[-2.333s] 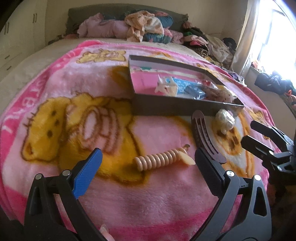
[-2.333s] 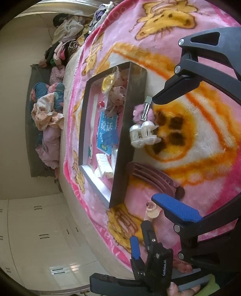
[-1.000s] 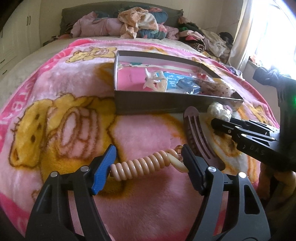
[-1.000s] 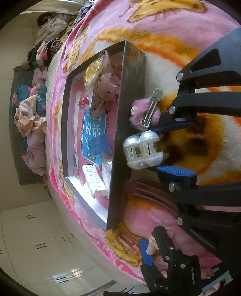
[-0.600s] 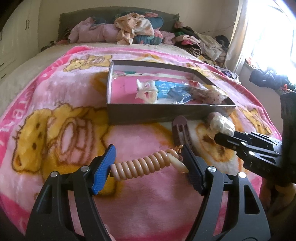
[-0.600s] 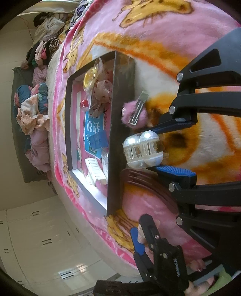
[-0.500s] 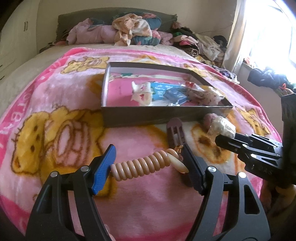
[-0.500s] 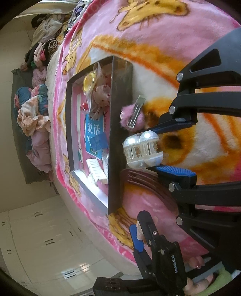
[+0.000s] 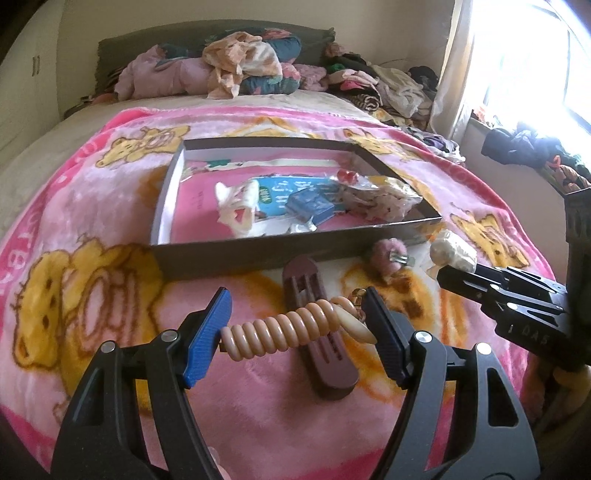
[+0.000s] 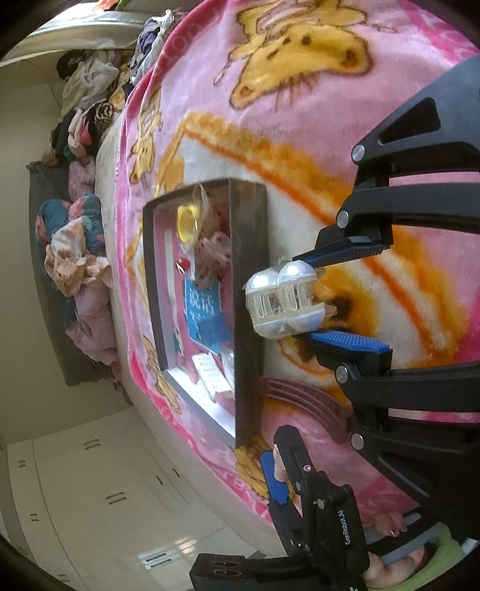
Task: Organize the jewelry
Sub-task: 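Carry the coiled hair tie over the gray box with left tool while right tool carries pearl clip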
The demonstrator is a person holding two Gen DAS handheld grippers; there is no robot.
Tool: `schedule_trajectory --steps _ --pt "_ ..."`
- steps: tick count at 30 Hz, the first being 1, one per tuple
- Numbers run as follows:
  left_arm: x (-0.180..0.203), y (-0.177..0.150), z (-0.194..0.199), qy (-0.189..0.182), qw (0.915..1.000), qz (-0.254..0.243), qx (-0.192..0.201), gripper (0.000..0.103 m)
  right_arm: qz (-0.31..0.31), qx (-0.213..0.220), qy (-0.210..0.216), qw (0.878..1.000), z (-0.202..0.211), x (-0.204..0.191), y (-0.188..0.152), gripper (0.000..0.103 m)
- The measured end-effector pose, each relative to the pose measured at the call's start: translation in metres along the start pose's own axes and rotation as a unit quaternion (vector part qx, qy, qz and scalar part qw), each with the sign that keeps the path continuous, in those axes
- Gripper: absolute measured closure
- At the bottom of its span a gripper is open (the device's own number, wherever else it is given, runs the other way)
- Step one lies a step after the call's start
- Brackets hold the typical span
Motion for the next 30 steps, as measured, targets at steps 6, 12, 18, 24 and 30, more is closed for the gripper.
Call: schedule_trajectory --steps 6,12,18,24,30 --pt "0.008 0.014 -0.004 -0.005 1.0000 -0.005 0.005 0.040 -0.008 0.007 -0.006 1.000 0.005 0.011 0.010 0.071" --pt "0.014 0.035 -0.007 -0.006 0.9998 -0.011 0.016 0.040 -0.007 0.017 -0.013 1.000 0.009 0.018 0.026 0.071" --pt "0.017 0.055 -0.012 -0.006 0.9996 -0.013 0.023 0.040 -0.009 0.025 -0.017 1.000 0.009 0.025 0.041 0.071" --pt "0.017 0.072 -0.020 -0.006 0.9996 -0.012 0.026 0.040 -0.009 0.029 -0.020 0.999 0.002 0.032 0.058 0.071" --pt "0.012 0.088 -0.031 0.000 0.9997 -0.012 0.021 0.040 -0.009 0.033 -0.018 0.999 -0.005 0.035 0.072 0.071"
Point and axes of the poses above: each gripper's, at about its wrist camera, not at the fingertips, and z roughly against the way its jaws point, x to its right, y to its top, the point moved 3 cm from there along -z, roughly the way its jaws point, and after that the axes turned 10 degrees about -x, right-handed, at the moved point
